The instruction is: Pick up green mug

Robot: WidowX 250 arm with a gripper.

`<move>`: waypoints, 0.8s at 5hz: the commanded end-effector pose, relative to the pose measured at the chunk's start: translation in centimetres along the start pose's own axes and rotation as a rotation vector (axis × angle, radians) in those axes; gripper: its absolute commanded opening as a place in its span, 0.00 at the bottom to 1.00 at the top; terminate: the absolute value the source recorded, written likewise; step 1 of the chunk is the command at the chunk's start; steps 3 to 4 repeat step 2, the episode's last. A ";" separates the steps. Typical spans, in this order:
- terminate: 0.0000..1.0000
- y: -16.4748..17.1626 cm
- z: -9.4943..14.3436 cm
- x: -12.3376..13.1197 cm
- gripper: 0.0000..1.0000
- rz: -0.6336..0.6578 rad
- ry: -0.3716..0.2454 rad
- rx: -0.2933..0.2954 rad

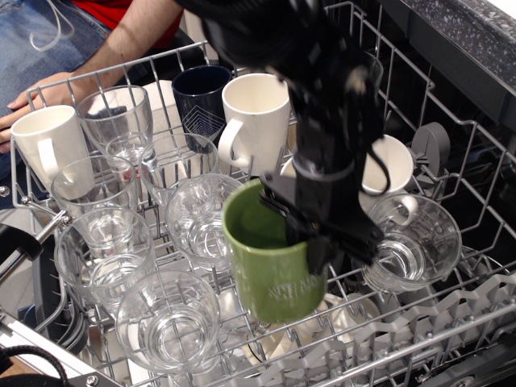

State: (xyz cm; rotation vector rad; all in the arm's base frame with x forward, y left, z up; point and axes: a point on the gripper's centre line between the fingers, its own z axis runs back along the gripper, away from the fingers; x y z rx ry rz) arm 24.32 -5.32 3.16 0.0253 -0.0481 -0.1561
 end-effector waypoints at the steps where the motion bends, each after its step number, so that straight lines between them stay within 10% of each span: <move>1: 0.00 0.8 8.1 1.2 0.00 -0.024 -0.094 0.029; 2: 1.00 1.1 11.3 1.0 0.00 -0.057 -0.068 0.007; 4: 1.00 1.1 11.3 1.0 0.00 -0.057 -0.068 0.007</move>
